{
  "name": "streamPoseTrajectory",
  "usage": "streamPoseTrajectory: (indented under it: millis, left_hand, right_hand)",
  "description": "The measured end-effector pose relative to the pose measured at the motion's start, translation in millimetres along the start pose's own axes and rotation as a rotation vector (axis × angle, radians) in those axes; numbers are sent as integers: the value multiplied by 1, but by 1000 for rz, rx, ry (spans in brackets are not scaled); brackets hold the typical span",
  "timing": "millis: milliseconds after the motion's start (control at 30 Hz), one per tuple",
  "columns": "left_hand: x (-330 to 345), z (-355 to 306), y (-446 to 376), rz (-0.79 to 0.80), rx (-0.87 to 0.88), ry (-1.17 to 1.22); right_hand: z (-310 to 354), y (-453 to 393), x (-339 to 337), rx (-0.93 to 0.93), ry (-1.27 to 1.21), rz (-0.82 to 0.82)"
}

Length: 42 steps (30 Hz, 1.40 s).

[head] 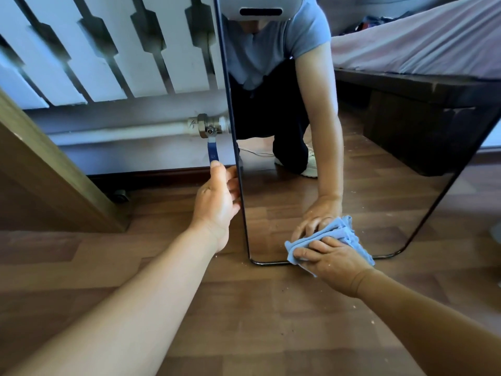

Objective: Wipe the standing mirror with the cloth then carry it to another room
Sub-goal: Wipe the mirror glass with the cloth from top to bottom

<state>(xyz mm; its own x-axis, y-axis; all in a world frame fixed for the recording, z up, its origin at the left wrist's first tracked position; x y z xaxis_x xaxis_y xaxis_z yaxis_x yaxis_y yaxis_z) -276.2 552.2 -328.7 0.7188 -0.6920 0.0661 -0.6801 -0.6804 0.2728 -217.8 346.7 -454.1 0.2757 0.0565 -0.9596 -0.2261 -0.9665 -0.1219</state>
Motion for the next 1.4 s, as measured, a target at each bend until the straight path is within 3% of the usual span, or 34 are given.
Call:
streamPoseTrajectory:
  millis: [367, 667, 800, 933, 1100, 1200, 1400]
  left_hand:
    - [4, 6, 0, -108, 48, -91]
    - [12, 4, 9, -194, 95, -132]
    - [13, 4, 8, -193, 96, -139]
    - [14, 6, 3, -186, 78, -112]
    - [12, 8, 1, -223, 100, -108]
    - [12, 9, 2, -231, 110, -99]
    - [13, 11, 3, -248, 109, -83]
  right_hand:
    - [-39, 59, -8, 258, 44, 228]
    - [-60, 90, -26, 550, 145, 225]
    - [-54, 91, -48, 633, 169, 9]
    - [-47, 89, -61, 664, 42, -454]
    - [-73, 72, -93, 1050, -46, -919]
    - [-91, 74, -92, 1204, -122, -936]
    - [-69, 93, -28, 1364, -353, -622]
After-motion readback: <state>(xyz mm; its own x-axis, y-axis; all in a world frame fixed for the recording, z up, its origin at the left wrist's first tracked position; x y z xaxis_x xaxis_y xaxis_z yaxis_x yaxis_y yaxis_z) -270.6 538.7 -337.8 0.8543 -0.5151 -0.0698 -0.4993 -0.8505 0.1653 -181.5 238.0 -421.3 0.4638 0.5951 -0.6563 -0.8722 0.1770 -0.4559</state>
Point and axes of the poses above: each hand's wrist, its own y-axis away from the middle knuckle, its own x-axis out of the palm, z = x × y, the point moved 2 cm from there along -y, towards the middle knuckle, and after that the axes turned 11 degrees about -z, right-handed, at the moved point
